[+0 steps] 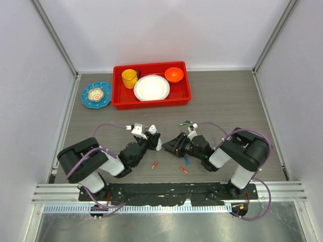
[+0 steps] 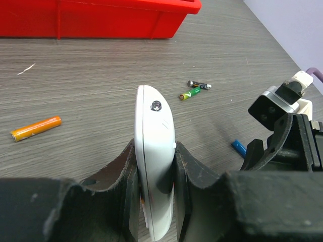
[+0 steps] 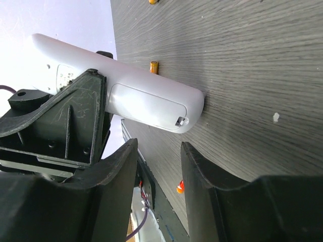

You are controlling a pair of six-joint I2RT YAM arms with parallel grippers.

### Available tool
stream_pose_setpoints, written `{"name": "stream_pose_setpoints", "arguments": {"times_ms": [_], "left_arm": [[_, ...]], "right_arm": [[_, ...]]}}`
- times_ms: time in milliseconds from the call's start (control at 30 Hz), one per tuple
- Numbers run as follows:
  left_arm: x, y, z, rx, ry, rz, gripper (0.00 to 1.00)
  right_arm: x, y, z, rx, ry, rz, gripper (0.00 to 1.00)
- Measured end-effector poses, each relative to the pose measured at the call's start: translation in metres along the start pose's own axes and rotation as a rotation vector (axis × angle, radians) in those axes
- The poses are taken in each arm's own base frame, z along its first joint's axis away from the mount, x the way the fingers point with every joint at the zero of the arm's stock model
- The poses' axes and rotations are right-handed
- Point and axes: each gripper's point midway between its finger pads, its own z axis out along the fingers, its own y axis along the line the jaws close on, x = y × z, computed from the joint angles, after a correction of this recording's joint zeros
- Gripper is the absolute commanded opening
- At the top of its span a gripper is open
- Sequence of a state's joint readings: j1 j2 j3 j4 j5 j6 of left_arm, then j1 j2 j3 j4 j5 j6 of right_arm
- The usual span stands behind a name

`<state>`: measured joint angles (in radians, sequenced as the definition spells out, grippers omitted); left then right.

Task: Load the batteries into the remote control
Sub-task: Remove the battery cover from the remote control.

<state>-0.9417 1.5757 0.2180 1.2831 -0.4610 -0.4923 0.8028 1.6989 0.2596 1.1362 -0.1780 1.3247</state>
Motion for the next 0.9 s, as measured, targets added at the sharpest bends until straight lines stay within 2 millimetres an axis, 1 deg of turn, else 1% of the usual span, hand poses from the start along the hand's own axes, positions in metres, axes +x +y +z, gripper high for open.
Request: {"name": "stream_pose_setpoints", "arguments": {"times_ms": [300, 433, 900], "left_arm": [[0.001, -0.002, 0.0, 0.004, 0.001, -0.005, 0.0], [0.002, -0.003, -0.001, 0.008, 0.003, -0.007, 0.0], [0.003, -0.004, -0.002, 0.01, 0.005, -0.023, 0.0]], "right_arm": [[0.0, -0.002, 0.008, -0.011, 0.003, 0.027, 0.46], [0.0, -0.006, 0.011, -0.006, 0.003, 0.044, 0.45], [-0.001, -0.004, 0.013, -0.027, -0.003, 0.07, 0.46]]}}
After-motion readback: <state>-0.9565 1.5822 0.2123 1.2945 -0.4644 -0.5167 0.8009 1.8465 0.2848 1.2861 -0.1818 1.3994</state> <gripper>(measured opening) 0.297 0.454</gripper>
